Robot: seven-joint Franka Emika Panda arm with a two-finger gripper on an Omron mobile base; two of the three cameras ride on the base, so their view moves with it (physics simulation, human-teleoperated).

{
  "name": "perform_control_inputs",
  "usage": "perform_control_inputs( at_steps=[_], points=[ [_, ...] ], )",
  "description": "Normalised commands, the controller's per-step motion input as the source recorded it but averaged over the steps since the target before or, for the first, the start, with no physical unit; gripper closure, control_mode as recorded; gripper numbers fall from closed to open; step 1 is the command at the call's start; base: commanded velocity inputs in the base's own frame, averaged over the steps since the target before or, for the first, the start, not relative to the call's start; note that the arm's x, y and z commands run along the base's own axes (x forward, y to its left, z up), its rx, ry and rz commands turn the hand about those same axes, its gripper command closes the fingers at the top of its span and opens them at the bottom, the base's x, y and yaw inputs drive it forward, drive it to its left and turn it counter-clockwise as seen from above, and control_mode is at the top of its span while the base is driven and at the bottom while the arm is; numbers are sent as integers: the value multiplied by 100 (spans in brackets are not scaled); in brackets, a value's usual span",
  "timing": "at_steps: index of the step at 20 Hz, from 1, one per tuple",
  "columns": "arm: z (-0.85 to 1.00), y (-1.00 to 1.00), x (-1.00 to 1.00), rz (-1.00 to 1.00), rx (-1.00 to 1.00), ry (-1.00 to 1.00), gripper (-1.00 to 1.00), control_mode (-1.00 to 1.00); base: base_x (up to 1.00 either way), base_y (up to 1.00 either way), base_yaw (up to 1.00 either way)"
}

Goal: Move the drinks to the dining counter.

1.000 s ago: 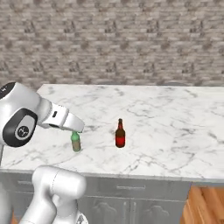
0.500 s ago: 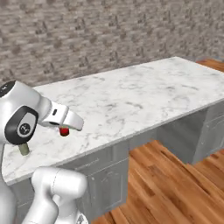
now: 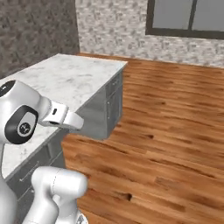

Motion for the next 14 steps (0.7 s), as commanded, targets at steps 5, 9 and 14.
perform_control_inputs(
  at_steps=[5,9,14],
  points=[
    [0,0,0,0,0,0,-100,100,0,12,-100],
    [0,0,0,0,0,0,-100,100,1,15,-97],
    [0,0,0,0,0,0,-100,100,0,16,-99]
  ],
)
